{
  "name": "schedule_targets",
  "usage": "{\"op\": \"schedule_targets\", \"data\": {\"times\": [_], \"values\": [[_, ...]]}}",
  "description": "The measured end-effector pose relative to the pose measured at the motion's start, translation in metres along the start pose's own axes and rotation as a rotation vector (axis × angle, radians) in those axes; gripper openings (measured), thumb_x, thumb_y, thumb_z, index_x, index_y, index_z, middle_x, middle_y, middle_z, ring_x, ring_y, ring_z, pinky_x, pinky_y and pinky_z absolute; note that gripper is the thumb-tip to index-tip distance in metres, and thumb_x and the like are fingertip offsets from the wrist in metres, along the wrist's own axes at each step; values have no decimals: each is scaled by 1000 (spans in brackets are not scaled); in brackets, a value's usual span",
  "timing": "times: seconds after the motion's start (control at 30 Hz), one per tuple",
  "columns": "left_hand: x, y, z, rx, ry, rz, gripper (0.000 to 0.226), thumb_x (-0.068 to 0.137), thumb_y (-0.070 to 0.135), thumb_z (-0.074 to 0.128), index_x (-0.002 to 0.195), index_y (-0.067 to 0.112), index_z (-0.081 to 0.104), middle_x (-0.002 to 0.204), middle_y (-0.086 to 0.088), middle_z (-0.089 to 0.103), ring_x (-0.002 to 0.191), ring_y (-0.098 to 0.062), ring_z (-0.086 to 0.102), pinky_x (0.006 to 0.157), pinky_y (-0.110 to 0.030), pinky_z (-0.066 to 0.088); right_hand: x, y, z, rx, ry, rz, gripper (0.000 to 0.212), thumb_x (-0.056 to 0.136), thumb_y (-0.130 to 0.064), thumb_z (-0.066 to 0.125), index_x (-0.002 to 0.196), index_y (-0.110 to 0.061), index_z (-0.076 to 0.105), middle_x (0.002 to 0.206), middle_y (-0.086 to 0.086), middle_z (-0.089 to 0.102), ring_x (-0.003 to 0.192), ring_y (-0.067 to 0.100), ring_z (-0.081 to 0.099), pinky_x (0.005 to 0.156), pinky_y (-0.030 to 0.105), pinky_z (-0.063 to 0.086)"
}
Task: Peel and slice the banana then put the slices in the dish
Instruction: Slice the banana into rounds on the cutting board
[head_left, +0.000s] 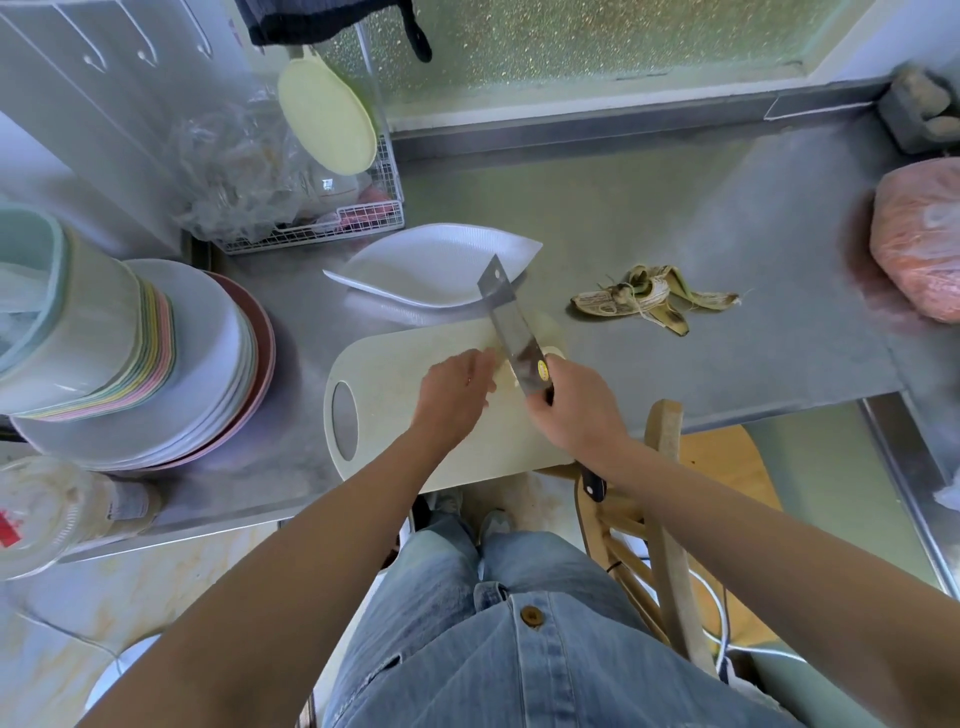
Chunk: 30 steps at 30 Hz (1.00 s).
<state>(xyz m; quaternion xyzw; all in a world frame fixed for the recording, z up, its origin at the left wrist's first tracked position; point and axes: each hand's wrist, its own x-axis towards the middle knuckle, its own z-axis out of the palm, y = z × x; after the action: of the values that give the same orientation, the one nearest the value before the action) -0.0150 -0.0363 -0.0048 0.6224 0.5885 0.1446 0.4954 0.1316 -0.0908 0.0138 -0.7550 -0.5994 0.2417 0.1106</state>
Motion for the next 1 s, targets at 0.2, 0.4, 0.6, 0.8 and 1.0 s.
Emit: {"op": "schedule_targets", "data": {"times": [0.2, 0.4, 0.6, 0.8, 1.0], "values": [[-3, 25, 9, -392, -103, -135, 36, 98, 35, 44, 98, 7, 66, 91, -15, 70, 71, -32, 70, 75, -44, 59, -4, -1, -2, -22, -134, -120, 19, 86, -10, 55, 104, -5, 55, 101, 11, 46, 73, 20, 43, 65, 25, 29], [-9, 25, 13, -319, -46, -148, 26, 92, 9, 39, 77, 2, 59, 74, -13, 61, 67, -28, 59, 66, -40, 53, -16, 11, -8, 238, -338, -180, 38, 86, -31, 62, 121, -19, 54, 109, 4, 40, 84, 18, 52, 80, 25, 45], [-21, 29, 10, -498, -134, -210, 27, 94, 9, 31, 88, 5, 57, 73, -10, 58, 59, -20, 59, 48, -20, 41, -13, 15, -12, 477, -209, -94, 57, 83, -51, 31, 139, -43, 37, 137, -3, 29, 129, 16, 29, 114, 42, 24], [-30, 26, 8, -665, -200, -262, 27, 89, 6, 32, 82, 5, 57, 75, -9, 59, 63, -19, 51, 61, -30, 37, -23, 11, -1, 307, -336, -212, 44, 90, -51, 13, 131, -66, 9, 157, -13, -16, 145, 20, -14, 115, 49, -5], [-39, 26, 1, -767, -217, -245, 34, 83, -6, 27, 66, 2, 55, 61, -16, 62, 54, -21, 59, 60, -32, 46, -19, 12, 6, 246, -356, -254, 43, 92, -58, 8, 133, -68, 9, 153, -16, -30, 139, 11, -32, 114, 49, -12]]}}
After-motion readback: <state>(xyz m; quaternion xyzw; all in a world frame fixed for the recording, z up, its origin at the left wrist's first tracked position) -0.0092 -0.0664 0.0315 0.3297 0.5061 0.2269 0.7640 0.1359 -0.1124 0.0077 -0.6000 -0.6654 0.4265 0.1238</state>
